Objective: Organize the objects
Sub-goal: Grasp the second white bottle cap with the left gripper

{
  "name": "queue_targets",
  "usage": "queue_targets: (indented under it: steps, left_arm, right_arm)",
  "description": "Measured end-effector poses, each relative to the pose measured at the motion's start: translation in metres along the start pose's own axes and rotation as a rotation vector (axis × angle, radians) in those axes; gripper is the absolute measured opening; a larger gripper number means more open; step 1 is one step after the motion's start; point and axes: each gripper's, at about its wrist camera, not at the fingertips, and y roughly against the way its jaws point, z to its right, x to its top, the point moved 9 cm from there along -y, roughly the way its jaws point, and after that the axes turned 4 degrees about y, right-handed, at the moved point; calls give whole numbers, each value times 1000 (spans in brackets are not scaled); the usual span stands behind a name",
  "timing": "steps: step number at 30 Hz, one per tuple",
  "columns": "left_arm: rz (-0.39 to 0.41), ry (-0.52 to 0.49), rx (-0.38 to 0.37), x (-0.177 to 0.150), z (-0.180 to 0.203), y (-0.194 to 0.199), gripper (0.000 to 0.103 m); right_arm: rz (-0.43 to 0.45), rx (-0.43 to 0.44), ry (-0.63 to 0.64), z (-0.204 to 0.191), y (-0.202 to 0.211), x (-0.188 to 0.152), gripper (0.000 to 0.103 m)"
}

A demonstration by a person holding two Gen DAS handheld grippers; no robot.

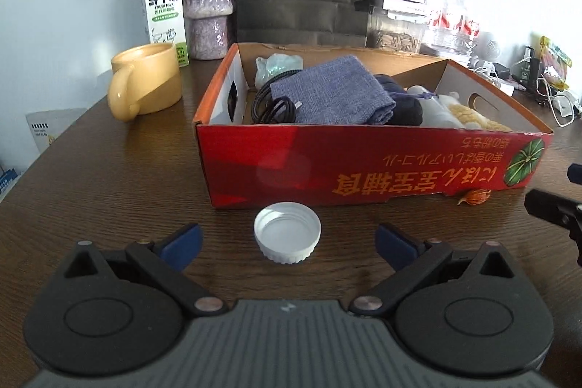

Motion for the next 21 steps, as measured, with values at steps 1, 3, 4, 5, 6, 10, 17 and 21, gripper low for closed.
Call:
queue_targets:
  steps: [1,3,4,5,6,10,17,21]
  left_arm:
    - [-3,-1,-5,0,1,-1,92]
    - [-12,-6,-8,-2,1,-5,61]
    - [8,-13,8,-1,1,-4,40]
    - [15,-9,5,0,0,-4,41]
    - [16,2,-12,0,0,-2,40]
    - [26,16,-24,-1,0,-2,40]
    - [61,30,-47,3,0,4,40]
    - [71,39,-65,4,-1,7,40]
  right_arm:
    - [-4,2,0,0,-1,-1,103]
    - [-14,7,3,-2,-4,-3,103]
    - [-18,10,4,-2,-5,-3,103]
    - [-24,11,5,-3,-7,-4,103]
    - [-28,12,7,-3,-8,-5,103]
    - [-46,12,21,-6,-12,-9,103]
    - [-98,23,37,-21,-26,-11,103]
    - [-139,29,26,-30,-38,-11,99]
